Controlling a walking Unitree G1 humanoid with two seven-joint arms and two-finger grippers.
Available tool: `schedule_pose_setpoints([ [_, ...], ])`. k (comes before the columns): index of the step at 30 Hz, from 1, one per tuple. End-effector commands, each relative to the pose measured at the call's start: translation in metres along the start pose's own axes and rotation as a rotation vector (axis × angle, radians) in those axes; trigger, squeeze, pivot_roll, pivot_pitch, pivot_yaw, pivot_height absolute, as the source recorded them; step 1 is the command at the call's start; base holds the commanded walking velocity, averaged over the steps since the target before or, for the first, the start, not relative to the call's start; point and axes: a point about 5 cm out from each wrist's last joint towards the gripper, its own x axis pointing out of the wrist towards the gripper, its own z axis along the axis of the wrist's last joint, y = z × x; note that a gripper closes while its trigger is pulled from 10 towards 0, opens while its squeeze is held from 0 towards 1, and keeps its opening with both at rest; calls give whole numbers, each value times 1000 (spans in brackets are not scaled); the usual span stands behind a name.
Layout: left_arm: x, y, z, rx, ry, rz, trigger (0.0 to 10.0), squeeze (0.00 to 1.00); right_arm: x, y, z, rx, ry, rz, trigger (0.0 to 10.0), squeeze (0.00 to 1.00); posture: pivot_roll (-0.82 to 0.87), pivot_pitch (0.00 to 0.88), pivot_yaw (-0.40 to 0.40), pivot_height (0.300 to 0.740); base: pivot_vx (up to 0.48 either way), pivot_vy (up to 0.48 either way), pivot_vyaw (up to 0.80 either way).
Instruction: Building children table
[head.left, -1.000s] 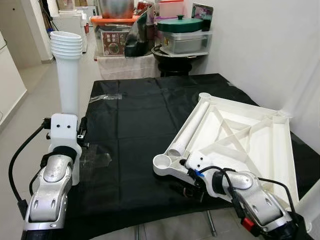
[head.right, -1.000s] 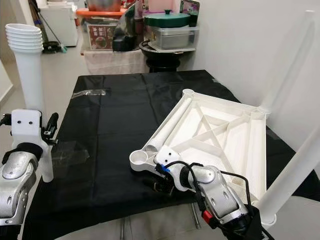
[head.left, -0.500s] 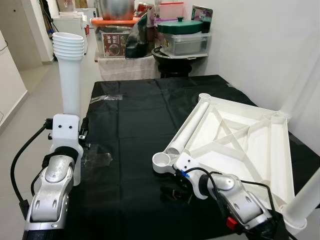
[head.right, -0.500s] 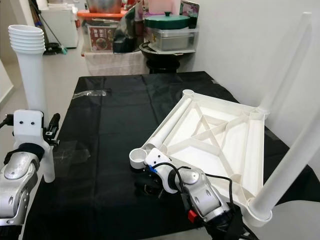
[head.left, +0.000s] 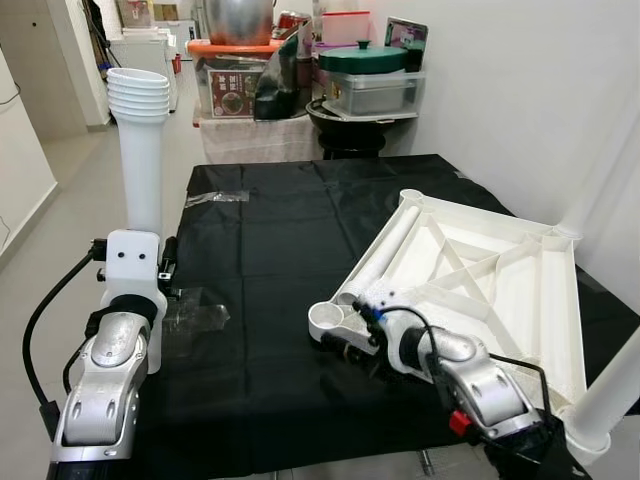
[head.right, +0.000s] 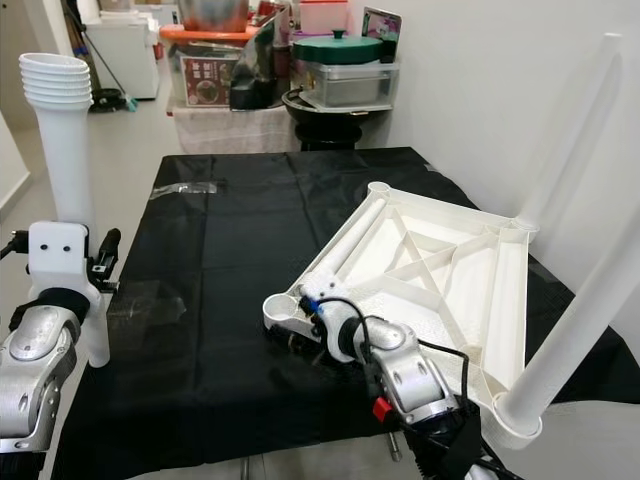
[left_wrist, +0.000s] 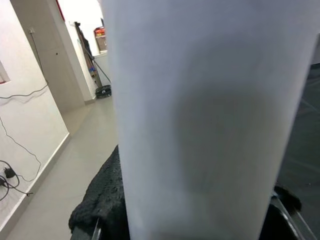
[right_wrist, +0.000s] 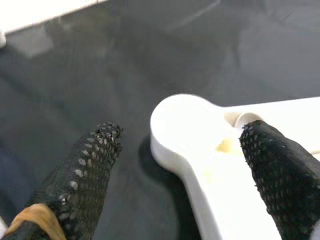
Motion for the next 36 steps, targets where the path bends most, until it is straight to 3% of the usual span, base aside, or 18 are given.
schedule_pose_setpoints([
  [1, -1, -1, -5, -5, 20, -4, 10000, 0, -1, 1, 4, 22, -27, 12, 10000, 0, 39, 0, -29, 740, 0, 0, 0],
  [13, -1, 1, -6, 4, 25, -3, 10000, 0, -1, 8, -24, 8, 117, 51, 10000, 0, 47, 0, -34, 740, 0, 0, 0],
  [16, -2, 2, -6, 7, 27, 1, 10000, 0, -1, -3, -36, 19, 205, -22, 10000, 0, 52, 0, -37, 740, 0, 0, 0],
  [21, -2, 2, -7, 9, 28, 2, 10000, 0, -1, -6, -39, 18, 228, -45, 10000, 0, 52, 0, -37, 740, 0, 0, 0],
  [27, -1, 2, -7, 13, 29, -3, 10000, 0, -1, -1, -48, -89, 274, -19, 10000, 0, 50, 0, -30, 740, 0, 0, 0],
  [28, -1, 1, -7, 13, 28, -6, 10000, 0, -1, 1, -49, -102, 271, 0, 7608, 0, 49, 0, -29, 740, 0, 0, 0],
  [29, -1, 1, -7, 14, 28, -7, 10000, 0, 0, 3, -50, -108, 268, 13, 7608, 0, 49, 0, -29, 740, 0, 0, 0],
  [30, 0, 1, -7, 14, 28, -8, 10000, 0, 1, 5, -49, -111, 251, 29, 1569, 0, 49, 0, -29, 740, 0, 0, 0],
  [31, 0, 1, -7, 14, 28, -8, 10000, 0, 1, 5, -49, -111, 251, 29, 1569, 0, 49, 0, -29, 740, 0, 0, 0],
  [32, 0, 1, -7, 15, 28, -10, 10000, 0, 2, 6, -48, -152, 233, 45, 0, 0, 52, 0, -28, 740, 0, 0, 0],
  [34, 0, 1, -7, 15, 28, -10, 10000, 0, 3, 7, -49, -181, 230, 49, 0, 0, 52, 0, -28, 740, 0, 0, 0],
  [36, 0, 0, -7, 18, 31, -11, 10000, 0, 5, 14, -48, -349, 174, 122, 0, 0, 55, 0, -29, 740, 0, 0, 0],
])
